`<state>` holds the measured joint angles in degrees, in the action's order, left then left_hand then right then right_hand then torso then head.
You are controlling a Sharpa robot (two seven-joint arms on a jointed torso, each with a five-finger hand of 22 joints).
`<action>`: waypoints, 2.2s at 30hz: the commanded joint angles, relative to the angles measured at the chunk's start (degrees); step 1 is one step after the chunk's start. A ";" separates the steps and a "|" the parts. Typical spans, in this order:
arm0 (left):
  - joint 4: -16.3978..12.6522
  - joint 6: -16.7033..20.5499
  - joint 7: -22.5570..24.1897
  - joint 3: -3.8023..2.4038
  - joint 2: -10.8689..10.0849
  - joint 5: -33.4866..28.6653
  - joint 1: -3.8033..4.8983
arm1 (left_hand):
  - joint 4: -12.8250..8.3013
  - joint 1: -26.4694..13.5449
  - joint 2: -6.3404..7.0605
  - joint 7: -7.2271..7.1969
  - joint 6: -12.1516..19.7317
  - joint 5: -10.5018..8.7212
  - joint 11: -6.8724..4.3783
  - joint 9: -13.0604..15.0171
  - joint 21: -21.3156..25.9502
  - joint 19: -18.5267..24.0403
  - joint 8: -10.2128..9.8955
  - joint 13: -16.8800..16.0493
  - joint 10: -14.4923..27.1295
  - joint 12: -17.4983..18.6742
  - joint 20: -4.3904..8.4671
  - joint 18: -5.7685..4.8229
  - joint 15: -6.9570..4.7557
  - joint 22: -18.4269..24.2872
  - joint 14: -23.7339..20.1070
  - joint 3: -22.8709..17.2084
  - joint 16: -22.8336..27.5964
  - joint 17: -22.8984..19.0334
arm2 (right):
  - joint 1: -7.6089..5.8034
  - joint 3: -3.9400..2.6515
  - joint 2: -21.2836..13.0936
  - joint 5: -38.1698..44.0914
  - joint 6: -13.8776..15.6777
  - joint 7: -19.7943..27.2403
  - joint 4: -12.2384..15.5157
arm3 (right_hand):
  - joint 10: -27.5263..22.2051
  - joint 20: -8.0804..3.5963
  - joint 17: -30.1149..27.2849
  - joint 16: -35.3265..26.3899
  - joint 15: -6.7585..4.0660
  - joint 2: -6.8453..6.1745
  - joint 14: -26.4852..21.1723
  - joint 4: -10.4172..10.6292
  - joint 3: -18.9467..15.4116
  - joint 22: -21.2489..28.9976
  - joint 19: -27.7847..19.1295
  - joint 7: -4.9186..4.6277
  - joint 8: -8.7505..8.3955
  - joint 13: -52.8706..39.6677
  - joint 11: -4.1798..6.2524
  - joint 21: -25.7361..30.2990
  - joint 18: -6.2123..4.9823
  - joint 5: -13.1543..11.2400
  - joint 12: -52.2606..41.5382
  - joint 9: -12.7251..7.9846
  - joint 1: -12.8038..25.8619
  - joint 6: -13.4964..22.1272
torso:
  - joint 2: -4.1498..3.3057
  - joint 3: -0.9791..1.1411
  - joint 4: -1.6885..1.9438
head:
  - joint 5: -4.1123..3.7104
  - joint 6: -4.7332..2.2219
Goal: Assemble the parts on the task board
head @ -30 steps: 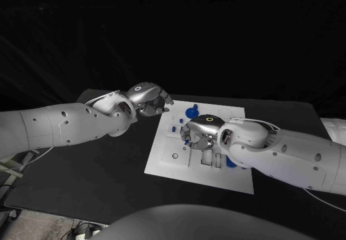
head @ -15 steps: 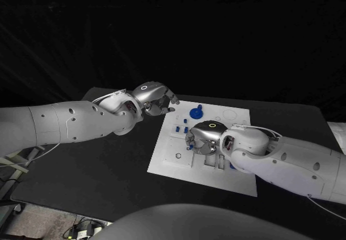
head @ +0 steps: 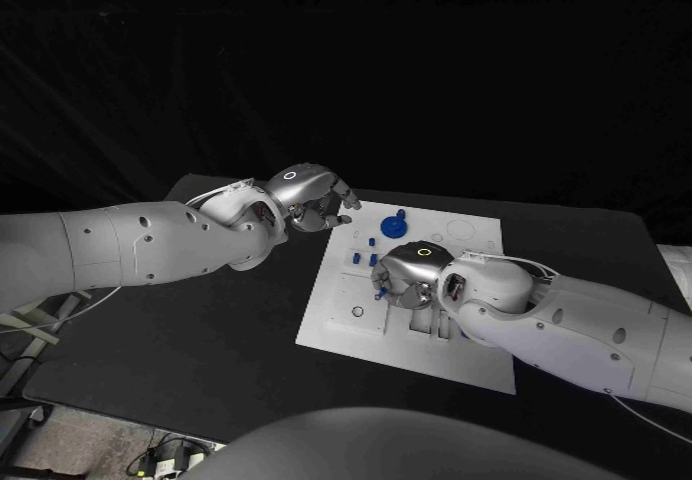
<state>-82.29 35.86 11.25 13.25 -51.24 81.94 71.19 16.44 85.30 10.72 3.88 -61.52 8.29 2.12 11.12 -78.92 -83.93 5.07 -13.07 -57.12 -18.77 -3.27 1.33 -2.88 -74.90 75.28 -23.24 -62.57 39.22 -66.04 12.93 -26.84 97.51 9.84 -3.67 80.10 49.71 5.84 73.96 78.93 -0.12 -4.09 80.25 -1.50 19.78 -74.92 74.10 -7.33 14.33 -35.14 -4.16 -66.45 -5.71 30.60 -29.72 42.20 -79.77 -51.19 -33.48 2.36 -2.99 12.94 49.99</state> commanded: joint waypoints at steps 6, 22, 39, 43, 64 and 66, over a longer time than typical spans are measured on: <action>-0.11 -0.36 -0.19 -0.02 0.06 0.00 0.03 | 0.04 -0.06 -0.31 0.25 0.04 0.15 0.12 -0.06 -0.33 -1.63 -0.21 -0.10 0.37 -0.28 -0.25 0.90 0.10 -12.15 0.30 -0.34 -0.39 0.03 | 0.39 0.01 0.77 1.91 1.62 0.87 -0.72 | 0.50 0.18 -0.22 0.07 -0.15 -0.06 0.06 -0.11 0.43 -7.91 0.23 -0.02 -0.21 0.02 0.09 -0.01 0.25 -0.24 -0.35 -0.11 0.30 -0.02 | 0.01 0.00 0.01 | 0.04 0.01; 0.15 -1.02 -0.72 -0.02 0.18 0.02 0.02 | 0.00 0.08 -0.33 0.29 0.02 0.16 0.13 -0.05 -0.26 -1.61 -0.21 -0.15 0.38 -0.42 -0.26 0.91 0.10 -12.13 0.26 -0.41 -0.32 -0.13 | 0.68 0.01 0.69 1.77 1.02 0.72 -0.29 | 0.69 0.13 -0.51 -0.13 -0.26 -0.08 -0.12 -0.14 0.45 -7.85 0.15 0.03 -0.31 -0.07 0.15 0.14 0.20 -0.47 -0.52 -0.18 0.35 -0.09 | 0.01 0.04 -0.03 | 0.34 0.01; 0.27 -1.65 -1.14 -0.01 0.30 0.02 0.01 | -0.08 0.48 -0.42 0.37 -0.04 0.16 0.15 -0.04 -0.09 -1.54 -0.21 -0.26 0.49 -0.75 -0.28 0.95 0.12 -12.08 0.12 -0.63 -0.17 -0.41 | 0.69 0.02 0.22 1.85 -0.56 -0.01 0.13 | 0.67 0.02 -1.31 -0.70 -0.42 -0.11 -0.64 -0.41 0.60 -7.63 -0.33 0.14 -0.29 -0.13 0.24 0.87 0.02 -0.44 -0.60 -0.19 0.15 -0.42 | 0.05 0.00 -0.03 | 0.41 0.01; 0.25 -1.83 -1.31 -0.01 0.28 0.02 0.01 | -0.11 0.66 -0.47 0.39 -0.04 0.15 0.17 -0.04 -0.11 -1.56 -0.21 -0.30 0.55 -0.87 -0.28 0.95 0.13 -12.08 0.11 -0.72 -0.18 -0.39 | 0.69 0.02 0.25 1.89 -1.30 -0.36 0.05 | 0.51 -0.02 -1.59 -0.91 -0.45 -0.18 -0.85 -0.44 0.63 -7.55 -0.52 0.14 -0.38 -0.10 0.22 1.13 -0.03 -0.42 -0.51 -0.23 0.19 -0.37 | 0.04 0.02 0.00 | 0.41 0.01; 0.37 -2.34 -1.79 -0.01 0.58 0.02 0.01 | -0.17 1.06 -0.59 0.46 -0.05 0.15 0.19 -0.04 -0.11 -1.56 -0.23 -0.38 0.71 -1.14 -0.30 0.95 0.15 -12.08 0.08 -0.93 -0.17 -0.41 | 0.73 0.03 0.69 2.03 -3.10 -0.88 -0.26 | -3.99 0.06 -3.50 -2.26 -0.17 -0.60 -2.46 -0.20 1.24 -6.92 -2.27 0.70 -3.80 0.31 -0.51 3.60 -0.38 -3.35 1.41 -2.06 1.44 3.62 | -0.01 0.02 -0.01 | 0.48 0.01; 0.37 -2.40 -1.84 -0.01 0.58 0.02 0.00 | -0.17 1.06 -0.59 0.46 -0.05 0.15 0.19 -0.04 -0.11 -1.56 -0.23 -0.38 0.71 -1.14 -0.30 0.95 0.15 -12.08 0.08 -0.93 -0.17 -0.41 | 0.76 0.03 0.74 2.03 -3.11 -0.88 -0.32 | -5.17 0.26 -3.93 -2.53 0.10 -0.83 -2.86 -0.11 1.49 -6.77 -2.68 1.18 -5.13 0.32 -0.91 4.22 -0.45 -3.92 1.77 -3.02 1.69 5.25 | -0.02 0.02 0.01 | 0.50 0.01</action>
<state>-81.86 34.21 9.65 13.27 -50.78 81.97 71.17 16.26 85.85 10.17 3.87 -61.52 8.29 2.33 11.13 -78.91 -83.94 5.08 -13.40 -56.92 -19.64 -3.26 1.33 -2.88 -74.90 75.28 -23.73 -62.57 38.90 -65.34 12.97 -26.18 98.66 8.07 -4.16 79.83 44.96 6.16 70.19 76.68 -0.03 -4.86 77.68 -1.65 21.05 -74.93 71.90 -6.34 9.66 -34.87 -4.90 -62.49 -5.72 26.92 -28.15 39.51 -78.38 -46.51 -33.48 2.38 -3.02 13.39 49.99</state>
